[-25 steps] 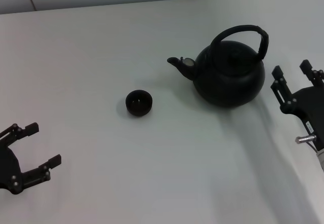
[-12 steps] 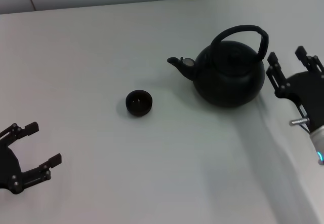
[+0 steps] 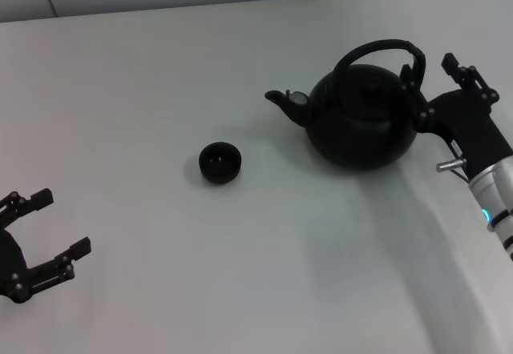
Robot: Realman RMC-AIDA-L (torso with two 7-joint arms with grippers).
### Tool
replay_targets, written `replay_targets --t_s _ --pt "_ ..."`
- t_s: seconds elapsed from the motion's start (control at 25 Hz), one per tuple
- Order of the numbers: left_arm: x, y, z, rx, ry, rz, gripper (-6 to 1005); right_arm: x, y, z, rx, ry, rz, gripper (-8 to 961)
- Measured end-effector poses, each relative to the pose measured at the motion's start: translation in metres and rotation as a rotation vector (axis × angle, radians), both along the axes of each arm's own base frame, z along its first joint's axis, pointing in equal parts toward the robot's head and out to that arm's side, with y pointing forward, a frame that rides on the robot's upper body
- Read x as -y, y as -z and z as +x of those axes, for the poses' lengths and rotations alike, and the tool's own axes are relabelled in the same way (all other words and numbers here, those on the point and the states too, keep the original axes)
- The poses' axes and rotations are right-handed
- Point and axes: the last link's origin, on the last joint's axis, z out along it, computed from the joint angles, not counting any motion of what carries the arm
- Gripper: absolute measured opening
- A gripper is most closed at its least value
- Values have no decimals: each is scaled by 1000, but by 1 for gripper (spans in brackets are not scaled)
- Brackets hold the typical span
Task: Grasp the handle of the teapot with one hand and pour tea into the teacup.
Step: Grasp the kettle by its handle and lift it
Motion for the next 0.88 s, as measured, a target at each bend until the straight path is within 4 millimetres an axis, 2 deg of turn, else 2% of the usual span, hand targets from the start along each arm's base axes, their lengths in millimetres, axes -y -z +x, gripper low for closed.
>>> replay_targets --t_s 0.52,0.88 --pt "0 -1 1 13 -7 7 862 0 0 1 -22 6 -5 585" --pt "0 -2 1 22 -10 15 862 -1 -1 1 -34 2 -11 237"
